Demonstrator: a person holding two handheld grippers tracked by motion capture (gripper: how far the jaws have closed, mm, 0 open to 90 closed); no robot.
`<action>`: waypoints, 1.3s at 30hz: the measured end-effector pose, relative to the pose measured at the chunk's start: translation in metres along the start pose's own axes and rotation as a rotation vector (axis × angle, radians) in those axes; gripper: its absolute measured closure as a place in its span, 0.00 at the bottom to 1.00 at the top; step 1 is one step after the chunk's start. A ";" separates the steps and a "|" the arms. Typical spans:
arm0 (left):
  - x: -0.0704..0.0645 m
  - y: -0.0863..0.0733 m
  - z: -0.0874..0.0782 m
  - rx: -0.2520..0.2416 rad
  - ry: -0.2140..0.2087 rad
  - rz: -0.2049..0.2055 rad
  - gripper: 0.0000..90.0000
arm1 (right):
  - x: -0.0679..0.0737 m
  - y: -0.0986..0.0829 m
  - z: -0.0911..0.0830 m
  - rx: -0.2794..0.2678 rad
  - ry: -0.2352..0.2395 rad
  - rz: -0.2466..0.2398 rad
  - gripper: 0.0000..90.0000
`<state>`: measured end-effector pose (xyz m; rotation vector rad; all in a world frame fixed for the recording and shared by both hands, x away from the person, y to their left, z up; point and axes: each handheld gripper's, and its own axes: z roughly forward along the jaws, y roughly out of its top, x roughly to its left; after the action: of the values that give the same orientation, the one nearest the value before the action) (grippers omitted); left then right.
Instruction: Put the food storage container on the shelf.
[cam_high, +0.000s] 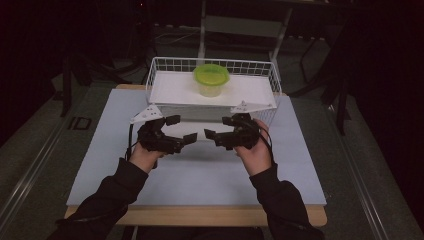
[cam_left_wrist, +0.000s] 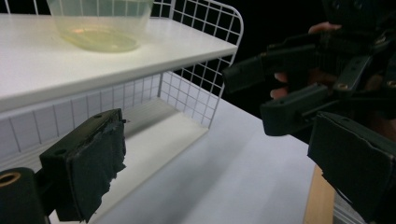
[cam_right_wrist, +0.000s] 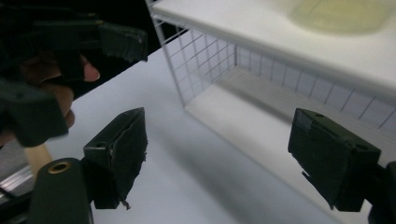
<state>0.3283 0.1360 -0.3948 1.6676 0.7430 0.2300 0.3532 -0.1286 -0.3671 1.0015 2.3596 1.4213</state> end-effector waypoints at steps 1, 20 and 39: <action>-0.001 -0.003 -0.001 0.000 -0.008 0.000 0.06 | 0.000 -0.005 -0.001 0.001 0.006 0.001 0.21; -0.010 -0.066 -0.017 0.118 -0.106 0.067 0.06 | -0.011 -0.094 -0.022 0.011 -0.018 -0.011 0.22; 0.020 -0.111 -0.039 0.188 -0.030 0.034 0.06 | -0.039 -0.147 -0.049 0.028 -0.077 0.027 0.21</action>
<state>0.2851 0.1856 -0.4943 1.8591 0.7318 0.1626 0.2928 -0.2324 -0.4721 1.0790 2.3259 1.3377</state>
